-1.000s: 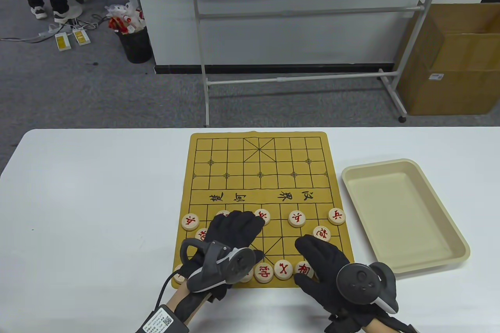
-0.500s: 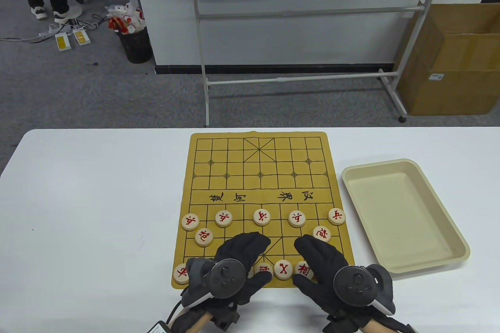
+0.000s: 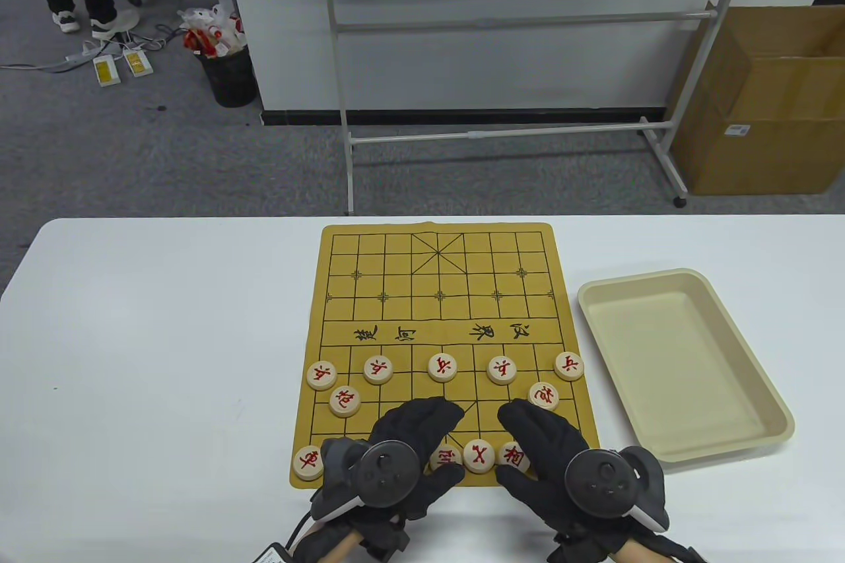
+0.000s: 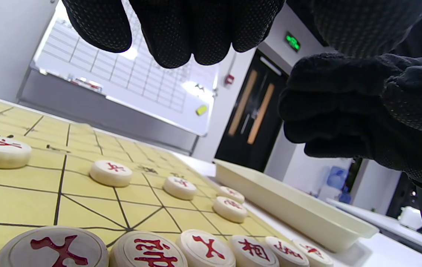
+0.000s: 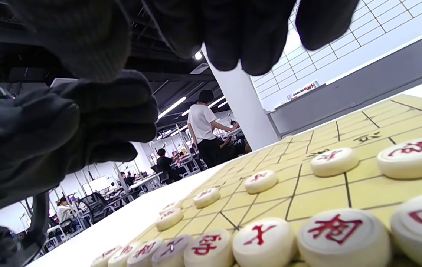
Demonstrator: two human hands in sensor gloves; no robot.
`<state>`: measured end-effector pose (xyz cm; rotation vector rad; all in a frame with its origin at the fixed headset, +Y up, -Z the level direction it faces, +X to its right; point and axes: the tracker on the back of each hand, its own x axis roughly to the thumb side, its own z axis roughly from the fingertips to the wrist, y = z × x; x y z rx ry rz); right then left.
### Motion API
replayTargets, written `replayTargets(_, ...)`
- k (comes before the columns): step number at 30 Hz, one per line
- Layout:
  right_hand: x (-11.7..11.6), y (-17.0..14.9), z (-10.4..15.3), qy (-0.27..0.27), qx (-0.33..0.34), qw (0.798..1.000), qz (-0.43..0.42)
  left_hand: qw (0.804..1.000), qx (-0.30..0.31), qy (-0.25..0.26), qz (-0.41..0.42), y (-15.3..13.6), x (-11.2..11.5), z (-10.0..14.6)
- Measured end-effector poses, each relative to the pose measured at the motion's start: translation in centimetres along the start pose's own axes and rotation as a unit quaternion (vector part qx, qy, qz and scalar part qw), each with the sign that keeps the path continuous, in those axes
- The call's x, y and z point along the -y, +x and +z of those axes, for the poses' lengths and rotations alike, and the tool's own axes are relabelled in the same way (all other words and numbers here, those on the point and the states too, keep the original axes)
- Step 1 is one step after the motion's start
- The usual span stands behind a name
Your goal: Set up Chinese chess pieces
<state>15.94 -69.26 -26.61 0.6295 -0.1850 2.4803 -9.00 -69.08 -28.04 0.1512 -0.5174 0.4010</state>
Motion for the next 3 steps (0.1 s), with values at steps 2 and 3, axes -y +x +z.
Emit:
replayTargets(2, -0.08, 0.12, 0.01, 0.003, 0.003, 1.0, 0.003, 1.0, 0.001, 0.003, -0.002, -0.03, 0.01, 0.04)
replayTargets(3, -0.11, 0.17, 0.02, 0.003, 0.004, 1.0, 0.004, 1.0, 0.001, 0.004, -0.001, -0.04, -0.04, 0.05)
